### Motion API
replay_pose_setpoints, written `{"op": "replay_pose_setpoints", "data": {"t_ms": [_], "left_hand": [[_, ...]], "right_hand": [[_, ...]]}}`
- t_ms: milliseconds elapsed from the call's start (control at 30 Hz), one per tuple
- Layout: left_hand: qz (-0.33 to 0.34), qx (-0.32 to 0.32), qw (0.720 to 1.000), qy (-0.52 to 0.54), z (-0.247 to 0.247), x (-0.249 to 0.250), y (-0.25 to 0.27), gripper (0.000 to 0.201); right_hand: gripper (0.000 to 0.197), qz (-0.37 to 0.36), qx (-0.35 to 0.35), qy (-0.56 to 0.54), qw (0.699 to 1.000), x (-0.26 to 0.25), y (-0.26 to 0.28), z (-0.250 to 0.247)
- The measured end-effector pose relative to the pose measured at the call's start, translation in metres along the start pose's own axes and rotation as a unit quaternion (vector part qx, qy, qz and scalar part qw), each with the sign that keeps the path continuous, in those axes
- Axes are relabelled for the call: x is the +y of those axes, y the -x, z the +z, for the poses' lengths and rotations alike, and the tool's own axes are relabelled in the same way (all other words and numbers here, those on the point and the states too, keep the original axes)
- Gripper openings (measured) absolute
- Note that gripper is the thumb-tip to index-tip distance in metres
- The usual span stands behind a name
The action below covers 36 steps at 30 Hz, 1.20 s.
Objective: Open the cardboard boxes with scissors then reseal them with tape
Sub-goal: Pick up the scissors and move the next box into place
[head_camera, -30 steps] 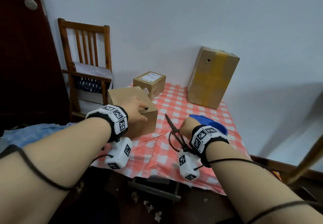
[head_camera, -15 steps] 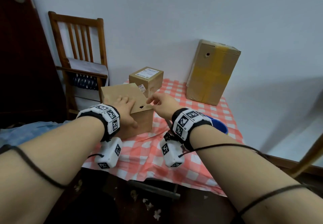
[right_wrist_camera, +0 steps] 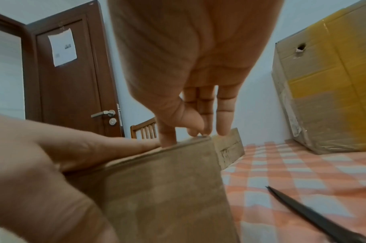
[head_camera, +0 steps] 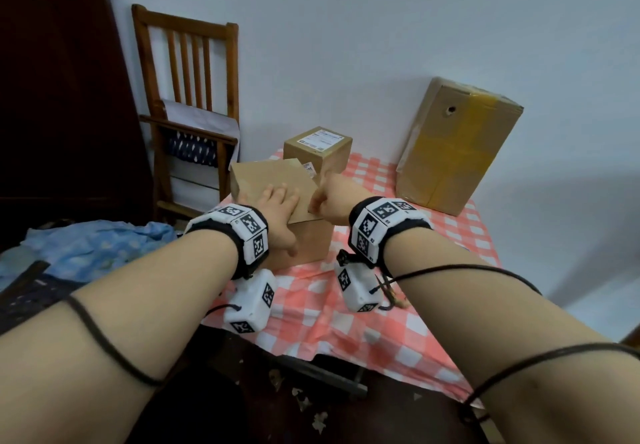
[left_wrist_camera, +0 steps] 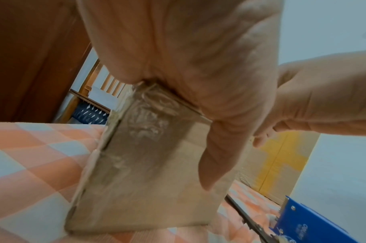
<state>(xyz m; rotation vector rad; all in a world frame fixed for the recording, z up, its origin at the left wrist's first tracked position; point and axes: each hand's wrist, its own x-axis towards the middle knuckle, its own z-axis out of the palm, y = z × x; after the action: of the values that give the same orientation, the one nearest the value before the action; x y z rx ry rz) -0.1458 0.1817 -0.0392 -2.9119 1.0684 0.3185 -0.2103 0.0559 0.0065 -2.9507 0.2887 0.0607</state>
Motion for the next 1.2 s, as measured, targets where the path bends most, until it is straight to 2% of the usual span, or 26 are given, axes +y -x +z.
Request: {"op": "replay_pose_setpoints", "data": {"t_ms": [100, 233, 333, 433, 533, 633, 700, 767, 833, 933, 1033, 1200], "left_hand": [[-0.008, -0.004, 1.000, 0.023, -0.001, 0.002, 0.002, 0.110], [-0.014, -0.010, 0.999, 0.037, -0.002, 0.004, 0.005, 0.107], [-0.016, -0.012, 0.998, 0.052, -0.002, 0.003, 0.005, 0.104], [-0.021, -0.013, 0.997, 0.070, -0.001, 0.004, 0.003, 0.101], [-0.024, -0.014, 0.996, 0.090, -0.003, 0.004, 0.002, 0.097], [-0.024, -0.013, 0.990, 0.139, -0.007, 0.005, 0.006, 0.090], [-0.030, -0.012, 0.984, 0.173, -0.011, 0.006, 0.010, 0.087], [-0.034, -0.013, 0.984, 0.175, -0.012, 0.007, 0.013, 0.086], [-0.033, -0.017, 0.987, 0.154, -0.011, 0.008, 0.013, 0.086], [-0.022, -0.024, 0.990, 0.137, -0.007, 0.008, 0.014, 0.085], [-0.012, -0.036, 0.991, 0.132, -0.008, 0.010, 0.017, 0.080], [-0.020, -0.044, 0.992, 0.113, -0.013, 0.017, 0.022, 0.079]], "right_hand": [[0.035, 0.006, -0.018, -0.006, 1.000, 0.005, 0.005, 0.004], [0.026, 0.063, 0.003, -0.025, 0.998, 0.001, -0.003, 0.007], [0.044, 0.076, -0.025, 0.022, 0.997, -0.004, -0.011, 0.009], [0.033, 0.075, -0.028, 0.013, 0.997, -0.001, -0.020, 0.013], [0.039, 0.075, -0.021, -0.006, 0.997, 0.002, -0.020, 0.016], [0.030, 0.079, -0.019, -0.030, 0.996, 0.004, -0.018, 0.016], [0.055, 0.099, -0.037, -0.041, 0.994, 0.002, -0.019, 0.014], [0.066, 0.104, -0.062, 0.011, 0.993, -0.002, -0.020, 0.011], [0.056, 0.093, -0.078, 0.039, 0.992, -0.003, -0.017, 0.007], [0.040, 0.081, -0.108, -0.032, 0.990, 0.000, -0.010, 0.004], [0.036, 0.084, -0.116, -0.122, 0.982, 0.007, -0.007, 0.003], [0.031, 0.083, -0.136, -0.161, 0.974, 0.011, -0.008, -0.004]]}}
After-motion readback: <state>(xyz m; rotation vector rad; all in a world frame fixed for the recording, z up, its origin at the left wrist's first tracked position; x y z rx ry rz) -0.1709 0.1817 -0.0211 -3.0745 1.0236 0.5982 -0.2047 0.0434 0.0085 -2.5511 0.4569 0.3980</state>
